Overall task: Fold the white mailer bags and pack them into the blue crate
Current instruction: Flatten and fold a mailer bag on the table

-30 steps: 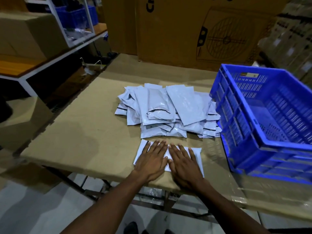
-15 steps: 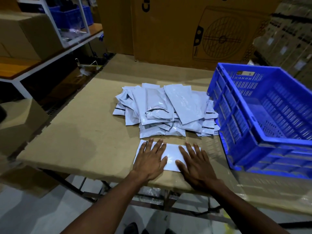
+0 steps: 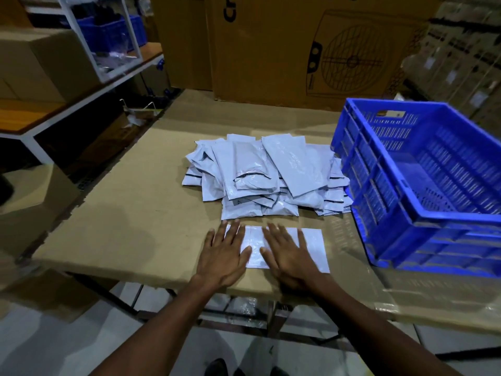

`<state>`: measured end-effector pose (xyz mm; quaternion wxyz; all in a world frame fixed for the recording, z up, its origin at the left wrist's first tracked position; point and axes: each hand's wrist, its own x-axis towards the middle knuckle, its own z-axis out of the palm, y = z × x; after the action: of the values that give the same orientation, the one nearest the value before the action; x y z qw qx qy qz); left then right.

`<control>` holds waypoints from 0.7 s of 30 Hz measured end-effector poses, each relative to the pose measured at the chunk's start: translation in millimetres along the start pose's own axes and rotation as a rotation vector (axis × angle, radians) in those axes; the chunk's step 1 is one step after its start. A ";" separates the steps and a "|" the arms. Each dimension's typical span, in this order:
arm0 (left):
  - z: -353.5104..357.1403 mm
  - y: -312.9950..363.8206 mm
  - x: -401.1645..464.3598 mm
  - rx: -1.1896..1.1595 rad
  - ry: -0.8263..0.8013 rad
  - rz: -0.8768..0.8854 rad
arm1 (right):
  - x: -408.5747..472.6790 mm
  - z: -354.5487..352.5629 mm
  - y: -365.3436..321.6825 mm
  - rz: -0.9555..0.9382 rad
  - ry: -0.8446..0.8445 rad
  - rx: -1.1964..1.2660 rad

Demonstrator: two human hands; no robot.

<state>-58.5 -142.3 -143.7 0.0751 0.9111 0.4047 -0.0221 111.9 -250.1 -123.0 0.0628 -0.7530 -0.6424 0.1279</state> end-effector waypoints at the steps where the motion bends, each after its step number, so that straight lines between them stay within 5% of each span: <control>1: 0.3 -0.4 -0.8 0.009 -0.001 -0.006 | 0.8 5.3 -4.7 -0.028 -0.007 0.010; 16: 1.3 -7.0 -7.1 -0.001 -0.027 -0.022 | -28.6 -4.0 67.7 0.056 -0.015 -0.048; 21: -11.0 8.6 -6.3 -0.190 0.253 -0.045 | -16.4 -12.7 50.8 0.080 0.095 -0.058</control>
<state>-56.6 -151.0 -131.1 0.1090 0.8861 0.4314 0.1296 161.3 -273.9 -122.1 0.0666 -0.7847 -0.6116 0.0758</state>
